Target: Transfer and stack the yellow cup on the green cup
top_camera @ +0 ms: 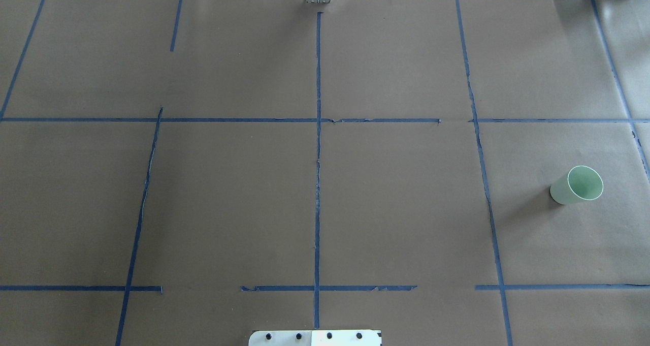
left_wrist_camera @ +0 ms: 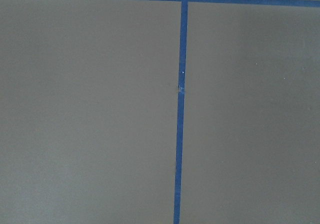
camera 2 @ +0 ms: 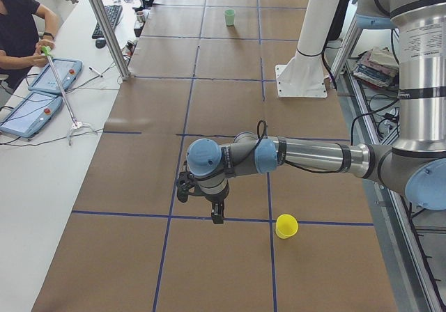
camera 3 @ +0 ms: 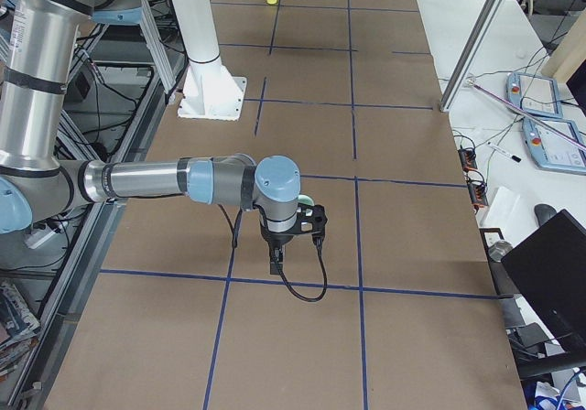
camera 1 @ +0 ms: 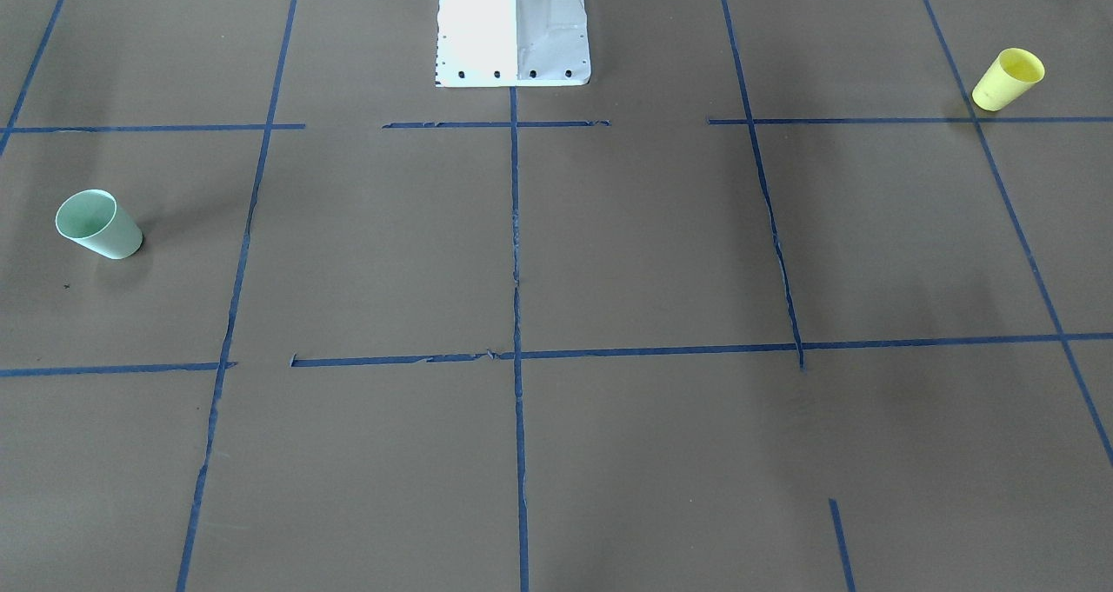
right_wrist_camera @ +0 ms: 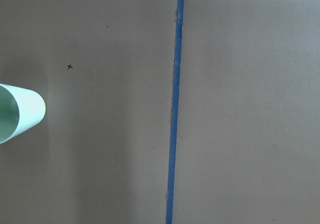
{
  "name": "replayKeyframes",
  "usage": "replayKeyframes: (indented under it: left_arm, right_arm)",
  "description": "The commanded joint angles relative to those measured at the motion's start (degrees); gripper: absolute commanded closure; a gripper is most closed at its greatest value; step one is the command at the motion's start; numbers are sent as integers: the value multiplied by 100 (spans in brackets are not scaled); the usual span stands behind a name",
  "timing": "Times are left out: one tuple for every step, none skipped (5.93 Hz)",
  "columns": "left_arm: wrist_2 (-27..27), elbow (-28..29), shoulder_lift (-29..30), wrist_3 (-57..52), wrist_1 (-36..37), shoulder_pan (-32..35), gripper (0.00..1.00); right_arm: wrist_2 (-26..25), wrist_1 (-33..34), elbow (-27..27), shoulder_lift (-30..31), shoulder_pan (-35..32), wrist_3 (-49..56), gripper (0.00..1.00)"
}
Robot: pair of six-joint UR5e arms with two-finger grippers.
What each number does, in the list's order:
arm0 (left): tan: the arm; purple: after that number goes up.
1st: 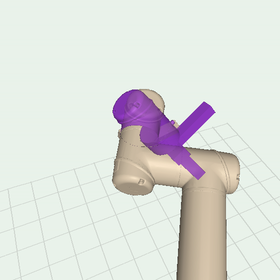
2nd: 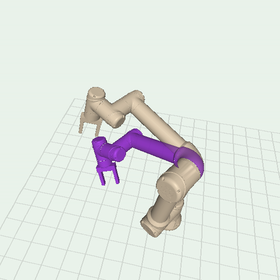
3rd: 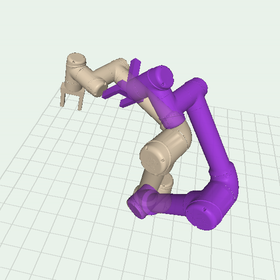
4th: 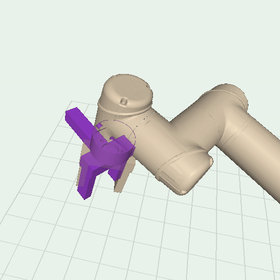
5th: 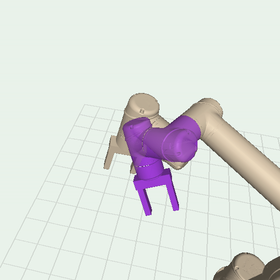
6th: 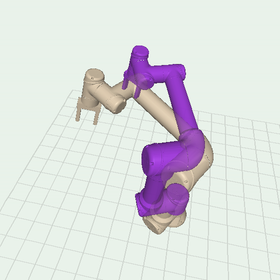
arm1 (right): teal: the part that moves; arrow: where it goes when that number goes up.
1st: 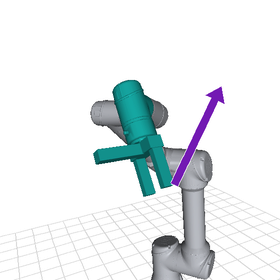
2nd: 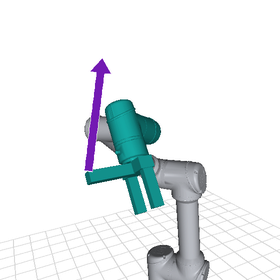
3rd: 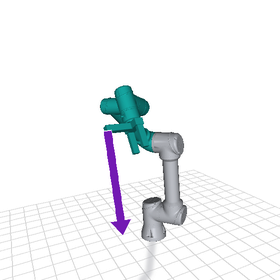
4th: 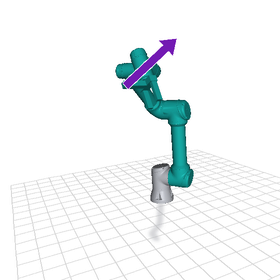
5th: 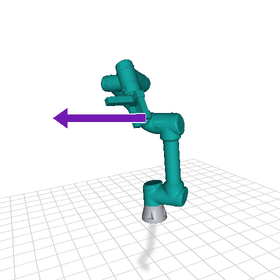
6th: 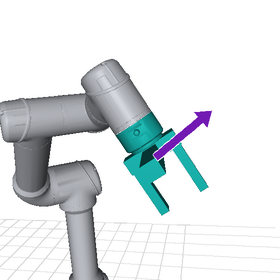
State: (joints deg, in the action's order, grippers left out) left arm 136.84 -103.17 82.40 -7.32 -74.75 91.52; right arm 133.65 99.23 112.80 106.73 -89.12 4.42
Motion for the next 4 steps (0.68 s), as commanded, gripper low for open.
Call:
replayKeyframes:
  left_arm:
    - [-60,-27,56,2,-65,6,0]
    - [-95,-71,66,11,-101,-11,0]
    - [-96,-45,66,37,-92,-12,0]
    - [-78,-97,40,20,-101,-12,0]
  right_arm:
    - [125,0,-4,23,88,-3,0]
    - [161,0,-4,32,88,6,0]
    - [161,0,-4,32,88,15,0]
    - [170,-9,-4,32,88,23,0]
